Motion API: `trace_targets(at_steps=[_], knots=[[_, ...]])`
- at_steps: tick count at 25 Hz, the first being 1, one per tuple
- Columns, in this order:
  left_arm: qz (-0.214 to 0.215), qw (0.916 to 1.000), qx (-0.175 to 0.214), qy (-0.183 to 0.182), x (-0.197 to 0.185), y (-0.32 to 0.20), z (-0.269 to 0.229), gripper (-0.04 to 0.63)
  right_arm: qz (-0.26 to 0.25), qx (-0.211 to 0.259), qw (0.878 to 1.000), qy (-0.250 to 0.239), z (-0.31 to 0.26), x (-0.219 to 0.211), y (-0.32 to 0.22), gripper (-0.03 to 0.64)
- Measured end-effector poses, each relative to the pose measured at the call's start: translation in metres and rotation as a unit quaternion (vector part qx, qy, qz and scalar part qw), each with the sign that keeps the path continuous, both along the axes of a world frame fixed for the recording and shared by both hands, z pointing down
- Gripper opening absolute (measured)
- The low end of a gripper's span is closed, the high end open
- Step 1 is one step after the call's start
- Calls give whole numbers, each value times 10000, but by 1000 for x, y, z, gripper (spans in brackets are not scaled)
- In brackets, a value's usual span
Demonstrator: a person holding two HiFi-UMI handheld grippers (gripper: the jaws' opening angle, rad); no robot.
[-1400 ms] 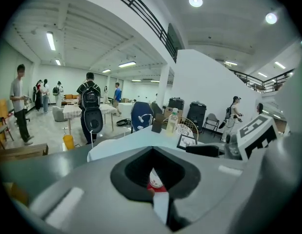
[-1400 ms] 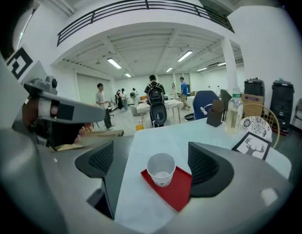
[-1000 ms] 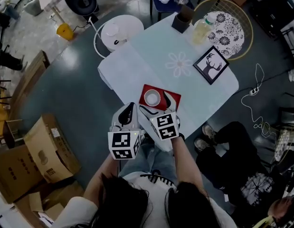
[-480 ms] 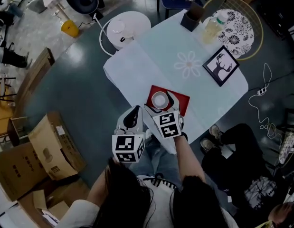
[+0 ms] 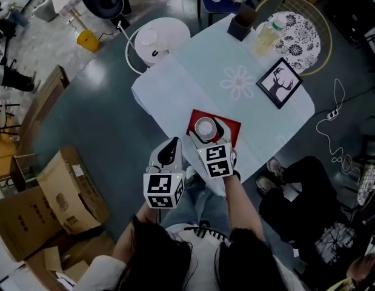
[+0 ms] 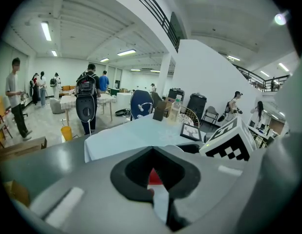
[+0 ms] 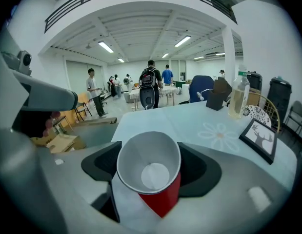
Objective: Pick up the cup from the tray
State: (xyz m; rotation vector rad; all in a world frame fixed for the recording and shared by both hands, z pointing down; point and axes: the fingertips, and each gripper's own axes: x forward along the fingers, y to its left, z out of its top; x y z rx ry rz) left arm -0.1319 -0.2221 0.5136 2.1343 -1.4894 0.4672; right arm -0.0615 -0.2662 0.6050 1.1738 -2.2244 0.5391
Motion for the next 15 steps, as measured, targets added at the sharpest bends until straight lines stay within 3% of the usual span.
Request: trace_targets(at_steps=[9, 15], knots=[[555, 9983, 113, 102, 38, 1, -11, 1, 417, 73, 9991, -49, -17, 38, 16, 373], [874, 9954, -146, 357, 69, 11, -5, 1, 776, 206, 9968, 32, -29, 82, 26, 373]])
